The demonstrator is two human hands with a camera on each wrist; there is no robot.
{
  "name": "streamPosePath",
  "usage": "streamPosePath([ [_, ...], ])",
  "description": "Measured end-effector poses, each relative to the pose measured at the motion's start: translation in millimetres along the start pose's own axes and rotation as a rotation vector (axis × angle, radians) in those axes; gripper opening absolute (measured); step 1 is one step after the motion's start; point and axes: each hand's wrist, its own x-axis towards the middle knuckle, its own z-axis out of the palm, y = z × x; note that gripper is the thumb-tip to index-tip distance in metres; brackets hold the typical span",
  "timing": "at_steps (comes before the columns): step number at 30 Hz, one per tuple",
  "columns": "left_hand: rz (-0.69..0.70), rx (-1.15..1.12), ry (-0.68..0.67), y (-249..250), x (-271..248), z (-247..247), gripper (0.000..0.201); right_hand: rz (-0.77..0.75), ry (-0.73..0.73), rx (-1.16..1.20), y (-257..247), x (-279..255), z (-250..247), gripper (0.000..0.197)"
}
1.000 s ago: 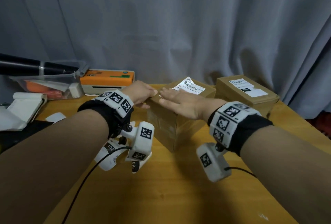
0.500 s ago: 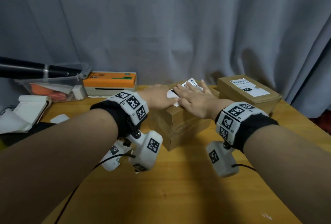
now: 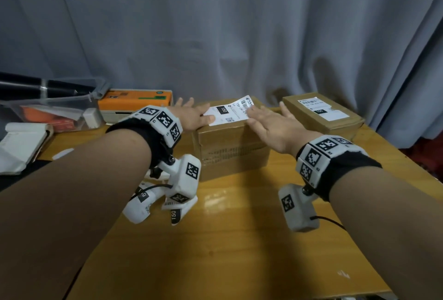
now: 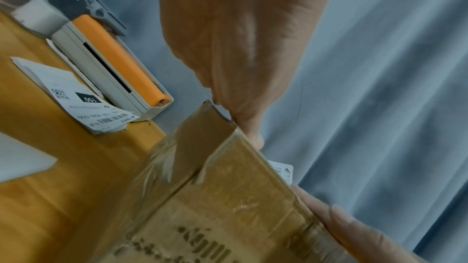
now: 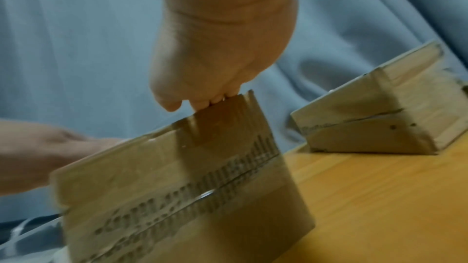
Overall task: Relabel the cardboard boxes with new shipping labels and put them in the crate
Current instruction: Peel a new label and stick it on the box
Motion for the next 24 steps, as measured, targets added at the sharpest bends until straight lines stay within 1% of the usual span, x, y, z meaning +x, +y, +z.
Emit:
streamPosePath([
  [2,0.012,0.004,0.011,0,1,1,0.061,0.056,0.011,-0.043,4,0,-7,0.055],
  [3,0.016,0.007,0.011,0,1,0,0.062,0.049,0.026,-0.070,0,3,-12,0.057],
  [5,0.040,-0.006,0.006,-3,5,1,0.065,-0.053,0.034,-0.050,-20,15,-16,0.059],
  [6,0.059,-0.017,0.001,-6,9,1,0.066,-0.123,0.004,0.006,-33,21,-16,0.058],
  [7,0.075,-0.023,-0.008,-8,10,1,0.066,-0.177,-0.055,0.069,-46,26,-14,0.058],
  [8,0.089,-0.035,-0.015,-11,11,1,0.064,-0.201,-0.119,0.127,-55,29,-11,0.057],
  [9,0.099,-0.041,-0.021,-12,11,-1,0.062,-0.197,-0.162,0.169,-60,30,-10,0.057],
  [11,0.109,-0.042,-0.028,-12,7,-5,0.062,-0.132,-0.180,0.176,-55,33,-11,0.056],
  [13,0.101,-0.040,-0.033,-11,4,-9,0.065,-0.041,-0.174,0.103,-41,36,-16,0.059],
  [17,0.083,-0.014,-0.066,-11,2,-11,0.065,0.128,-0.206,-0.078,-10,40,-24,0.062],
  [18,0.081,0.021,-0.057,-11,2,-14,0.065,0.136,-0.197,-0.126,-9,41,-29,0.062],
  [20,0.100,0.132,0.029,-3,6,-19,0.061,0.064,-0.124,-0.158,-19,46,-34,0.059],
  [21,0.134,0.159,0.096,5,8,-20,0.061,0.014,-0.090,-0.106,-28,49,-34,0.058],
  [22,0.180,0.156,0.137,14,11,-18,0.061,-0.015,-0.085,-0.029,-37,50,-32,0.059],
  [23,0.225,0.119,0.135,22,12,-14,0.059,-0.020,-0.104,0.037,-43,51,-27,0.060],
  [24,0.248,0.057,0.105,28,12,-6,0.057,-0.010,-0.132,0.071,-47,50,-20,0.062],
])
